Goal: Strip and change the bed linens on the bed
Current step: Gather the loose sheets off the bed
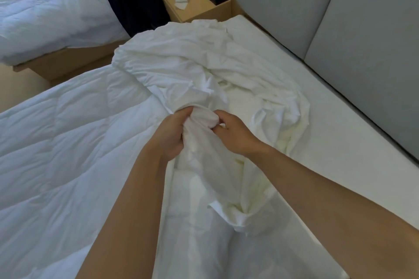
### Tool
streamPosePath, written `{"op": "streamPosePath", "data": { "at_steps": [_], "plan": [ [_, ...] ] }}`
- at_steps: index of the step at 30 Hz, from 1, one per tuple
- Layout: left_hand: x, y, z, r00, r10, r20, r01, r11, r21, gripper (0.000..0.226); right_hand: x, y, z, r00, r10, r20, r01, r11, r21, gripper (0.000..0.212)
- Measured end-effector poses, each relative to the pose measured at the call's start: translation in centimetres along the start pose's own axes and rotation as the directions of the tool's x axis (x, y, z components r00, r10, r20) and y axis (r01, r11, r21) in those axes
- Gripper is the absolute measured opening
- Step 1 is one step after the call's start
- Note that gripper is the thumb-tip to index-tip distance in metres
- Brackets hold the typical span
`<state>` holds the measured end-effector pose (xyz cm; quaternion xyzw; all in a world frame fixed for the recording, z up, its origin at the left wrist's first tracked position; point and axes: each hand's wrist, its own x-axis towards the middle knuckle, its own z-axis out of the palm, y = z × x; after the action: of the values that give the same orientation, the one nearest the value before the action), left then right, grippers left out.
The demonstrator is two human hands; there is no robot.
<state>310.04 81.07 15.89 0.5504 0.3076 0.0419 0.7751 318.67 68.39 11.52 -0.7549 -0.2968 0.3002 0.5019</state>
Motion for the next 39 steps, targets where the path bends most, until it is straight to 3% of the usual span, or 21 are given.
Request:
{"op": "streamPosePath", "data": {
  "at_steps": [2, 4, 6, 7, 9, 11, 13, 17, 21, 24, 27, 30, 32, 33, 35, 39],
  "plan": [
    [0.1, 0.2, -0.1, 0.996, -0.002, -0.088, 0.011, 0.994, 0.108, 0.026, 0.3, -0.6, 0.2, 0.996, -0.053, -0.065, 0.049, 0.997, -0.059, 0.012],
    [-0.1, -0.1, -0.2, 0.99, 0.006, -0.144, 0.019, 0.985, 0.173, 0.026, 0.5, -1.7, -0.2, 0.97, -0.086, -0.225, 0.085, 0.996, -0.014, 0.014],
    [-0.5, -0.6, -0.5, 0.998, -0.016, -0.06, 0.025, 0.989, 0.145, 0.032, 0.7, -3.2, -0.8, 0.925, -0.124, -0.358, 0.159, 0.985, 0.069, 0.016],
    [-0.7, -0.8, -0.6, 0.999, -0.03, 0.019, 0.027, 0.99, 0.141, 0.035, 0.8, -3.9, -0.9, 0.919, -0.153, -0.364, 0.191, 0.979, 0.072, 0.018],
    [-0.7, -1.2, -0.5, 0.992, -0.018, 0.127, -0.02, 0.956, 0.291, 0.04, 0.7, -4.8, -0.4, 0.938, -0.189, -0.291, 0.21, 0.977, 0.043, 0.021],
    [-0.5, -1.4, -0.2, 0.99, 0.08, 0.113, -0.125, 0.871, 0.475, 0.027, 0.6, -5.0, 0.4, 0.967, -0.148, -0.207, 0.17, 0.981, 0.095, 0.02],
    [-0.4, -1.4, 0.2, 0.989, 0.133, 0.063, -0.147, 0.895, 0.421, 0.017, 0.7, -4.5, 0.8, 0.985, -0.084, -0.149, 0.111, 0.977, 0.181, 0.017],
    [-0.5, -1.7, 0.2, 0.997, 0.055, -0.053, -0.045, 0.985, 0.167, 0.027, 0.8, -2.4, 0.6, 0.999, 0.036, -0.017, -0.03, 0.963, 0.269, 0.022],
    [-0.2, -0.8, 0.5, 0.982, 0.027, -0.186, -0.02, 0.999, 0.035, 0.017, 0.5, -0.7, 0.3, 0.988, 0.114, 0.101, -0.124, 0.987, 0.106, 0.012],
    [0.2, 0.2, 0.8, 0.982, 0.048, -0.185, -0.054, 0.998, -0.027, 0.02, 0.6, -0.6, 0.5, 0.991, 0.083, 0.101, -0.084, 0.996, 0.005, 0.025],
    [0.2, 0.3, 0.7, 0.979, 0.059, -0.197, -0.07, 0.996, -0.051, 0.024, 0.5, -1.3, 0.3, 0.993, 0.066, 0.099, -0.071, 0.997, 0.044, 0.022],
    [-0.1, -0.2, -0.3, 0.991, 0.075, -0.11, -0.088, 0.99, -0.112, 0.029, 0.1, -1.2, -0.1, 0.982, 0.089, 0.165, -0.112, 0.985, 0.134, 0.021],
    [-0.3, -0.3, -0.5, 0.996, 0.079, -0.04, -0.085, 0.983, -0.16, 0.032, -0.1, -0.8, 0.1, 0.975, 0.098, 0.197, -0.107, 0.993, 0.04, 0.021],
    [-0.4, -0.4, -0.6, 0.997, 0.08, -0.022, -0.082, 0.983, -0.165, 0.033, -0.3, -0.7, 0.2, 0.975, 0.105, 0.195, -0.1, 0.994, -0.032, 0.011],
    [-0.3, -0.6, -0.7, 0.997, 0.074, -0.009, -0.075, 0.989, -0.124, 0.038, -0.2, -0.5, 0.2, 0.99, 0.089, 0.11, -0.075, 0.989, -0.126, 0.031],
    [-0.3, -0.5, -0.8, 1.0, 0.02, 0.017, -0.021, 0.997, 0.078, 0.046, 0.1, -1.9, -0.8, 0.986, -0.084, -0.148, 0.077, 0.996, -0.053, 0.04]
  ]
}}
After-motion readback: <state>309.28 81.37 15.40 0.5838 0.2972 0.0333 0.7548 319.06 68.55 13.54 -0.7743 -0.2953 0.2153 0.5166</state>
